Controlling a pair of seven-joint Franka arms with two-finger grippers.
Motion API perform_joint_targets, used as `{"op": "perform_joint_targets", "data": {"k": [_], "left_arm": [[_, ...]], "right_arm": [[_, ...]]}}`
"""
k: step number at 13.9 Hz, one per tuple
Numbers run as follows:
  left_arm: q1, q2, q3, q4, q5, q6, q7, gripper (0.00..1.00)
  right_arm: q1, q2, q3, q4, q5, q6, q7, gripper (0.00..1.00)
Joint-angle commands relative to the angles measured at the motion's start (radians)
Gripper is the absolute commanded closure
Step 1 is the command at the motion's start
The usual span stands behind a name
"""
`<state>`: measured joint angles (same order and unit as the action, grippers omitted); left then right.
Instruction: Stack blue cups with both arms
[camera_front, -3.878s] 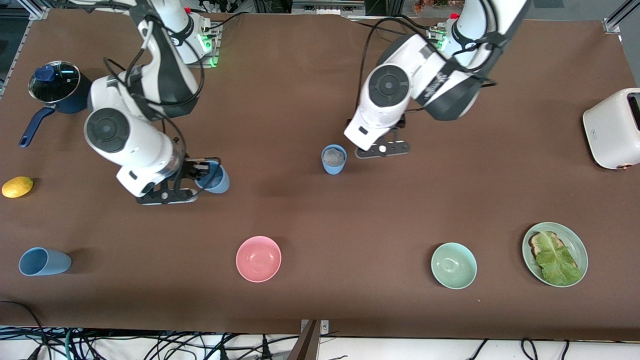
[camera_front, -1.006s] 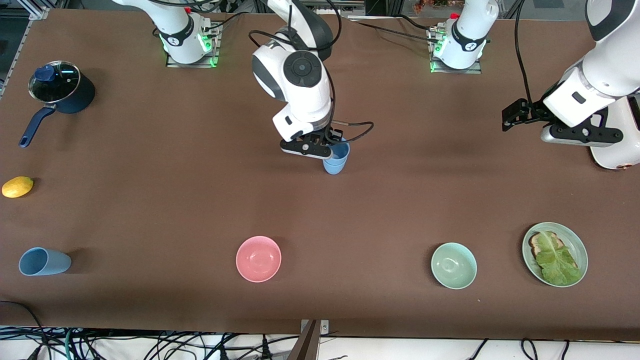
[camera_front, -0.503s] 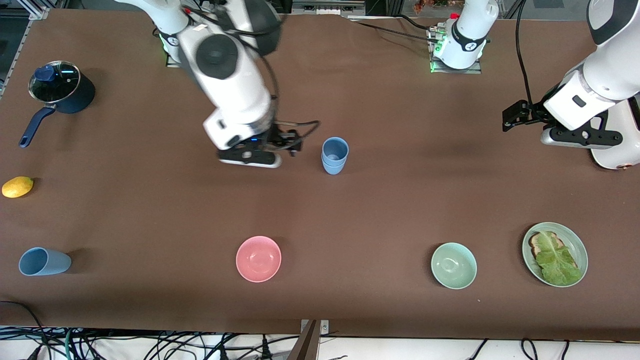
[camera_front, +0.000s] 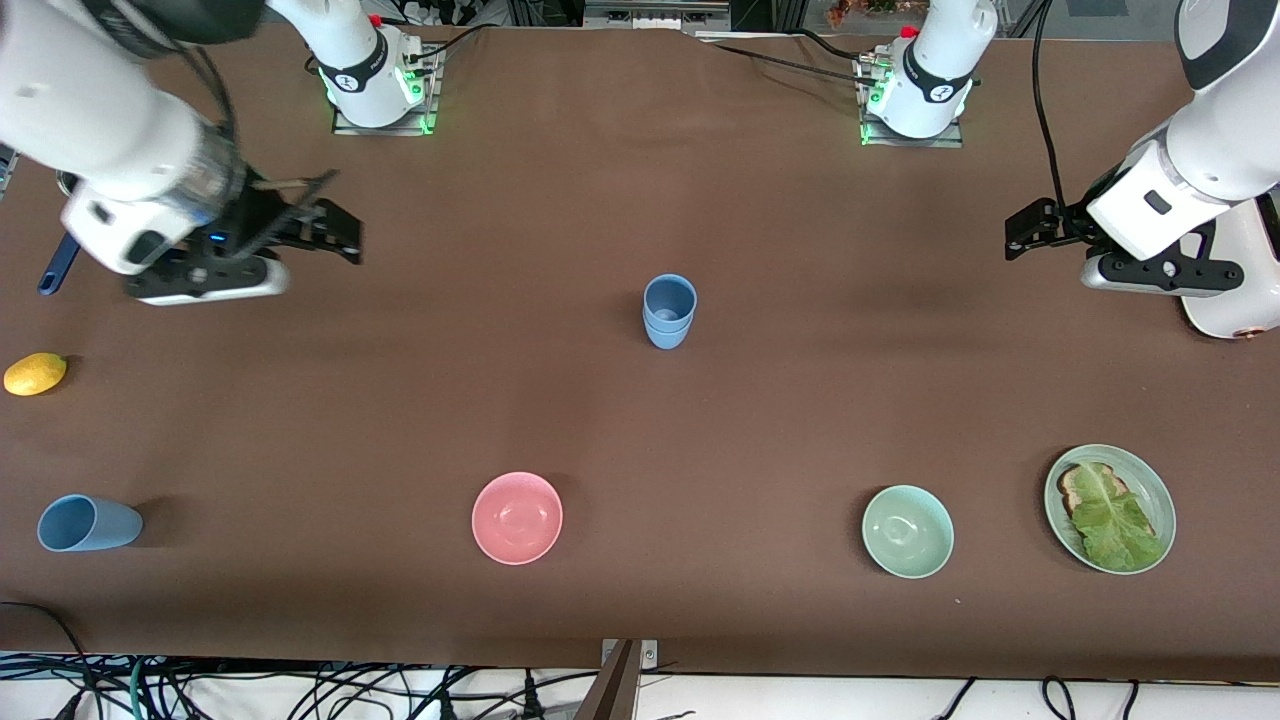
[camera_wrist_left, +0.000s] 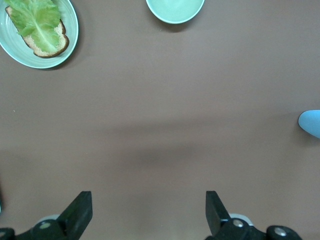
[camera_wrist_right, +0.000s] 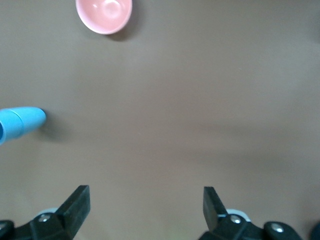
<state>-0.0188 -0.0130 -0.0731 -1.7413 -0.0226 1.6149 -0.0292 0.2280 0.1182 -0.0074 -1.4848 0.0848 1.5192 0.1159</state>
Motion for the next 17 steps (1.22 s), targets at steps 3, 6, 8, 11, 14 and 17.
{"op": "perform_joint_targets", "data": {"k": [3,6,8,11,14,17], "left_arm": [[-0.003,0.013,0.003,0.032,-0.013,-0.026,-0.005,0.0],[-0.001,0.013,0.004,0.032,-0.013,-0.027,-0.005,0.0],[-0.003,0.013,0.004,0.032,-0.013,-0.026,-0.005,0.0],[-0.001,0.015,0.006,0.032,-0.013,-0.026,-0.005,0.0],[-0.003,0.015,0.006,0.032,-0.013,-0.026,-0.005,0.0],[-0.001,0.015,0.006,0.032,-0.013,-0.026,-0.005,0.0]], "right_arm": [[-0.096,-0.068,0.021,-0.043,-0.036,-0.047,-0.156,0.0],[-0.099,-0.069,0.015,-0.034,-0.049,-0.057,-0.163,0.0],[-0.099,-0.058,0.015,0.0,-0.068,-0.076,-0.159,0.0],[-0.099,-0.057,0.015,0.001,-0.068,-0.076,-0.156,0.0],[-0.101,-0.057,0.014,0.001,-0.062,-0.076,-0.162,0.0],[-0.099,-0.057,0.015,0.001,-0.069,-0.076,-0.157,0.0]]}}
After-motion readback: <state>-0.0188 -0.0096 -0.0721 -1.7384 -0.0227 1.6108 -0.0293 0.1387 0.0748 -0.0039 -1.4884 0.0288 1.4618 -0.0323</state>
